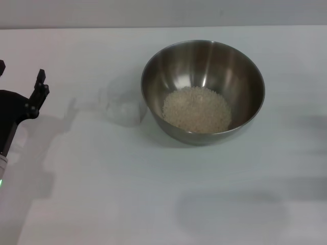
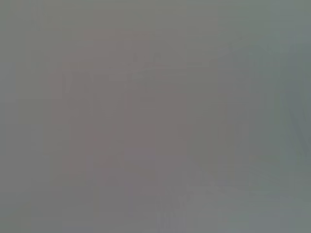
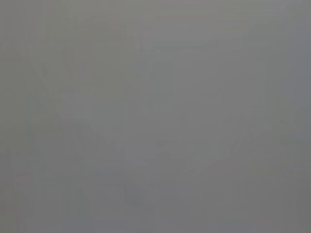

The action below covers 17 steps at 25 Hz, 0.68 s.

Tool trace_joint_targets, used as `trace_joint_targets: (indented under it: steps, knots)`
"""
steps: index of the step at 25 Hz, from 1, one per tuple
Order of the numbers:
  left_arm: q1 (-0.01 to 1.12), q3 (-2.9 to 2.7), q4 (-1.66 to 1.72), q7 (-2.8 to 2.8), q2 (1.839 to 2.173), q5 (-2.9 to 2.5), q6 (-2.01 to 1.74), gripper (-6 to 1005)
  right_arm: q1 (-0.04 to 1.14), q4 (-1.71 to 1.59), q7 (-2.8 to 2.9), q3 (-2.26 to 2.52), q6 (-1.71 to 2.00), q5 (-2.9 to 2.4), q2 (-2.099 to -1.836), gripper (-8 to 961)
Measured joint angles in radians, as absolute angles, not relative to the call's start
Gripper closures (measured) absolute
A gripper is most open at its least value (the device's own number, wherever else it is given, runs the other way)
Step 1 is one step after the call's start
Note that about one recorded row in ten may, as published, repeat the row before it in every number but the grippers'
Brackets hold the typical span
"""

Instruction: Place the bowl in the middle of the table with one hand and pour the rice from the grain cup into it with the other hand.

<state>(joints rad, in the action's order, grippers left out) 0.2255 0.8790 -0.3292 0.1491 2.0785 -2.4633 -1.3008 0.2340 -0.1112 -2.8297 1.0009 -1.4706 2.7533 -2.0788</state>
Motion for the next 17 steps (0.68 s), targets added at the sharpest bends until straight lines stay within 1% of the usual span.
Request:
trace_joint_targets:
  steps: [5, 11, 17]
  knots:
    - [0.225, 0.878, -0.333, 0.134, 2.078, -2.447, -1.303, 198, 0.236, -0.124, -2.829, 1.002, -1.420, 2.711, -2.078, 260]
    - [0.225, 0.877, -0.335, 0.133, 2.079, -2.446, -1.311, 198, 0.232, -0.149, -2.830, 1.002, -1.387, 2.682, -2.078, 162]
    - [0.225, 0.873, -0.337, 0.133, 2.078, -2.445, -1.310, 198, 0.221, -0.172, -2.829, 0.992, -1.386, 2.670, -2.082, 163]
